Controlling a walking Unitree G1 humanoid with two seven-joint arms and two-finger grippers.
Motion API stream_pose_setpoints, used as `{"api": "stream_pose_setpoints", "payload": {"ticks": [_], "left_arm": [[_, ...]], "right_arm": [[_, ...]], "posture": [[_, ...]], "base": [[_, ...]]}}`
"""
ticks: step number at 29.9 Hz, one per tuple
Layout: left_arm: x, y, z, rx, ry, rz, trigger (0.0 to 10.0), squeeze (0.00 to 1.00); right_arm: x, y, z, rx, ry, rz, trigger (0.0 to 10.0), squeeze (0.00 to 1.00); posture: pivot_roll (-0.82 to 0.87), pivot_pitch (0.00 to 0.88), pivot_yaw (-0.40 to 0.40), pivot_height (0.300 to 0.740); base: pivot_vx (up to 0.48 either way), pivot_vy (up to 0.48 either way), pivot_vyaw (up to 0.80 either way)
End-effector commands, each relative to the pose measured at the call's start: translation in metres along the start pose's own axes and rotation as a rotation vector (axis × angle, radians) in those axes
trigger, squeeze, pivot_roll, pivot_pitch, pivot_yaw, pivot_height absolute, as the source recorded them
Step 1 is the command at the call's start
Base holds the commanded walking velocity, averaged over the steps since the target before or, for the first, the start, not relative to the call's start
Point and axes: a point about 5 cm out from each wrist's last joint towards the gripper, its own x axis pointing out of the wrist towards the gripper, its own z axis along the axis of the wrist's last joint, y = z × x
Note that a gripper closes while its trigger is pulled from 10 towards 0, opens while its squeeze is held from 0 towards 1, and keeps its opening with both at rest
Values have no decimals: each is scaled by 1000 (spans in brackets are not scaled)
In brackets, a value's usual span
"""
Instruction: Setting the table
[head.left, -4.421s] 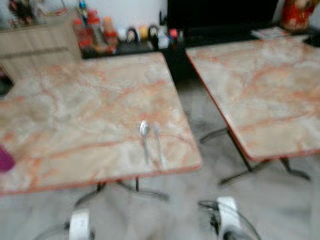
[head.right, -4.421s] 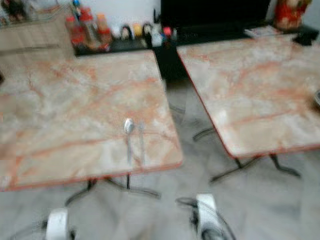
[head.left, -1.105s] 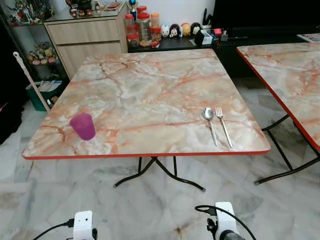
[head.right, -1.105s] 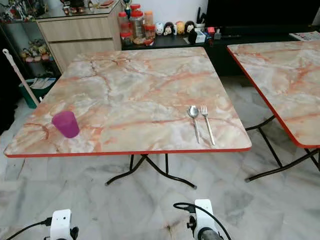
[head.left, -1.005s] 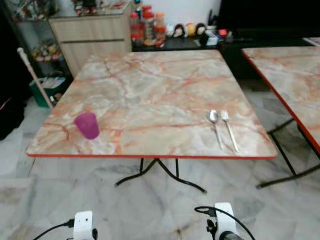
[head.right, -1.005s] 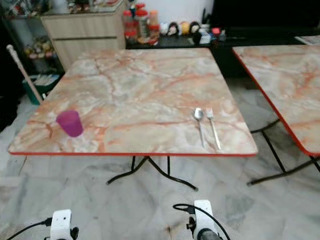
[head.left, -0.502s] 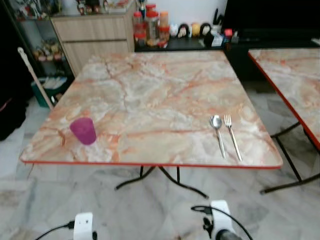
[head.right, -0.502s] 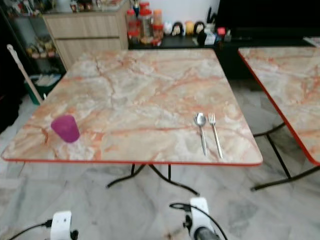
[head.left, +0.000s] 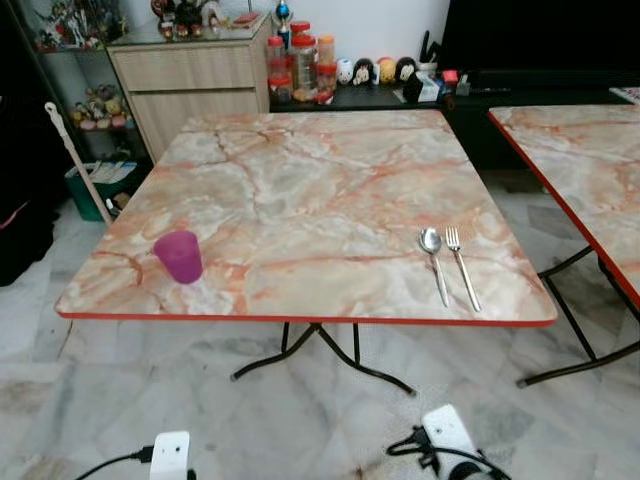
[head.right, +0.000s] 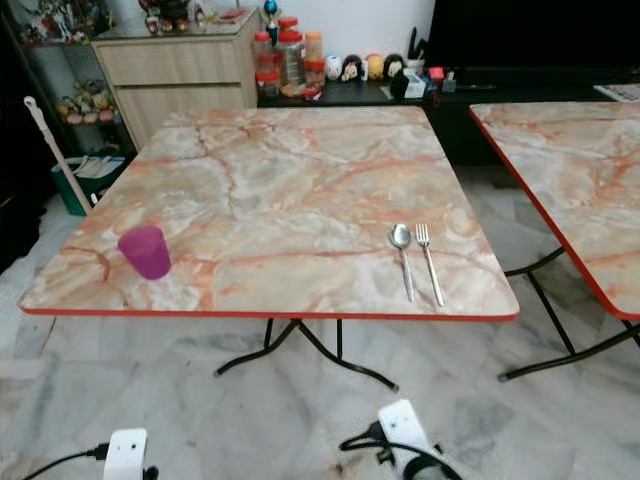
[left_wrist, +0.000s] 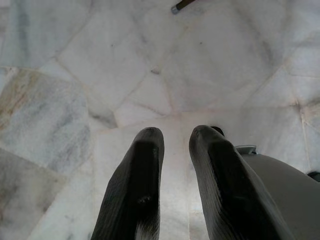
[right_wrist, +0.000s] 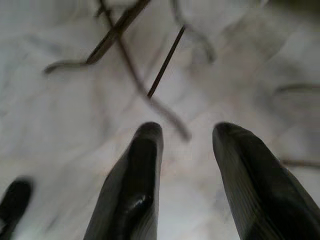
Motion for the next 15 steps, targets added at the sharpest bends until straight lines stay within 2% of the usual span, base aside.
{"api": "stream_pose_setpoints", "payload": {"ticks": [1, 3, 4, 5, 11, 13, 15], "left_arm": [[0, 0, -2, 13, 17, -4, 10000, 0], [0, -2, -2, 22, 18, -9, 10000, 0], [0, -2, -2, 27, 21, -11, 10000, 0], [0, -3, -2, 28, 22, -12, 10000, 0], [0, -4, -1, 27, 23, -10, 10000, 0], [0, -4, -1, 27, 24, -10, 10000, 0], [1, -5, -1, 24, 25, -10, 10000, 0]], "right_arm": [[3, 0, 21, -16, -130, 4, 10000, 0], [3, -1, 33, -41, -199, -3, 10000, 0], [3, -2, 43, -99, -253, -7, 10000, 43], [3, 0, 50, -118, -291, 11, 10000, 1000], [0, 5, 84, -182, -447, 52, 10000, 1000], [0, 5, 102, -230, -523, 65, 10000, 1000], [0, 6, 127, -222, -611, 70, 10000, 1000]], "posture": [[-38, 0, 32, 732], [-43, 0, 32, 732], [-46, 0, 31, 732], [-48, 0, 30, 732], [-50, 0, 23, 732], [-51, 0, 21, 732], [-53, 0, 19, 732]], "base": [[0, 0, 0], [0, 0, 0], [0, 0, 0], [0, 0, 0], [0, 0, 0], [0, 0, 0], [0, 0, 0]]}}
